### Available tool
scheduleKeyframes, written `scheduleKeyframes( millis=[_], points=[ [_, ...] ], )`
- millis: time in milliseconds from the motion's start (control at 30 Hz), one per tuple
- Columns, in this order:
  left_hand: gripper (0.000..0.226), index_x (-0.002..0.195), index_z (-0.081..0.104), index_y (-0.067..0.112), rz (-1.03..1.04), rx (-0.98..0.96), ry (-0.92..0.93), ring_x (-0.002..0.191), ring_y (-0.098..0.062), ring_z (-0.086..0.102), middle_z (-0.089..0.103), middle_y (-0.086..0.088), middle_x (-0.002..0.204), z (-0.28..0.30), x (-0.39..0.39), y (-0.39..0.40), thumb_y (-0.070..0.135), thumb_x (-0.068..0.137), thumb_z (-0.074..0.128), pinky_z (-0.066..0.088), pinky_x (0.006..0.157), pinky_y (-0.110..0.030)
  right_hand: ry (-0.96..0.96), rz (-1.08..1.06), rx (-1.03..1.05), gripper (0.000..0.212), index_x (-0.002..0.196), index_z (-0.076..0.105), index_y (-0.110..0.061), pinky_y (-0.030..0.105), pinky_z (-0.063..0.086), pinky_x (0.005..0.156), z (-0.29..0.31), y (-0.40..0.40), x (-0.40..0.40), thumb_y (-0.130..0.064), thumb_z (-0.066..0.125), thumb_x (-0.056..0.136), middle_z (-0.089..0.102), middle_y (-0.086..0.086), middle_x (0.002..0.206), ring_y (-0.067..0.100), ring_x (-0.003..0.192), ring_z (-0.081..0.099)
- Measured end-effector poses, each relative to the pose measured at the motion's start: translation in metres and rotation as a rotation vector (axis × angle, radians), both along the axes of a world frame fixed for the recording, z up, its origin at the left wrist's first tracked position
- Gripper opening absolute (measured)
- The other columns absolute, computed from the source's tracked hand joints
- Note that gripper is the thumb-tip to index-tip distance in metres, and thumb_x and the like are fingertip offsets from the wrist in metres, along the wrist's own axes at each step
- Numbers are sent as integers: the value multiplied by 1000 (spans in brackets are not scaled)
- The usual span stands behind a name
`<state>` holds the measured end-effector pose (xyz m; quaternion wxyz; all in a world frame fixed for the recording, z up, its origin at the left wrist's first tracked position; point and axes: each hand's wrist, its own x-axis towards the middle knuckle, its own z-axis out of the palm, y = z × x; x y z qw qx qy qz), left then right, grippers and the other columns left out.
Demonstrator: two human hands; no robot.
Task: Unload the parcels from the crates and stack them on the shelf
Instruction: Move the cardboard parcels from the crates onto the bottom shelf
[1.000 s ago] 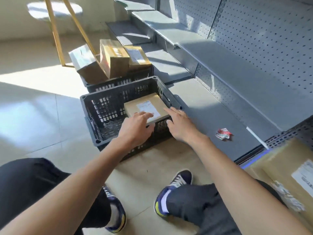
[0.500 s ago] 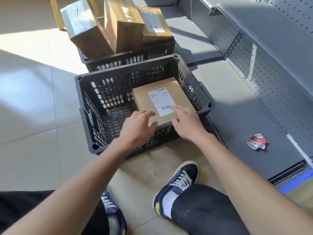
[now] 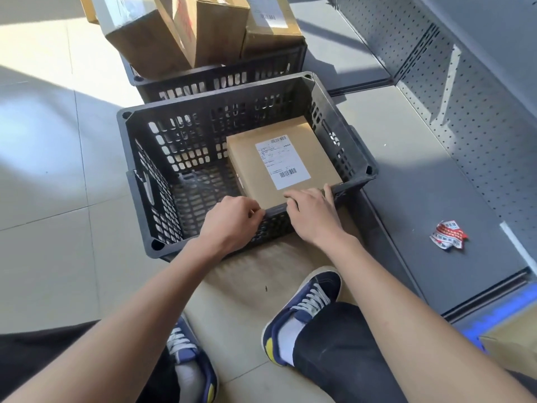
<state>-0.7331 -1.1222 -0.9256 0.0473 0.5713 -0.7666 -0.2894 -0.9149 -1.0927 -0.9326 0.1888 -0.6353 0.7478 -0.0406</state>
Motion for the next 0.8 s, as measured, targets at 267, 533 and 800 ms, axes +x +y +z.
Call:
scheduleKeyframes(
  millis=[267, 533, 800],
  points=[
    [35, 83, 74, 22, 12, -28, -38, 77, -31, 66, 73, -2, 78, 5, 12, 25, 47, 95, 53, 57, 73, -42, -45, -32, 12, 35, 119, 67, -29, 50, -3, 124, 6, 31, 21, -29, 36, 105, 66, -2, 125, 22, 128, 45],
    [35, 80, 72, 21, 28, -13, -28, 76, -31, 65, 71, -3, 79, 8, 29, 63, 46, 95, 53, 53, 68, -37, -53, -34, 14, 32, 120, 65, -28, 52, -4, 123, 6, 84, 43, -31, 37, 106, 63, -4, 127, 20, 129, 43],
    [38, 74, 69, 24, 17, -12, -48, 76, -26, 65, 70, 5, 74, 2, 42, 93, 51, 93, 51, 54, 82, -43, -27, -83, 18, 36, 125, 63, -33, 51, -2, 122, 5, 129, 63, -37, 34, 106, 62, -7, 129, 18, 128, 43]
  ],
)
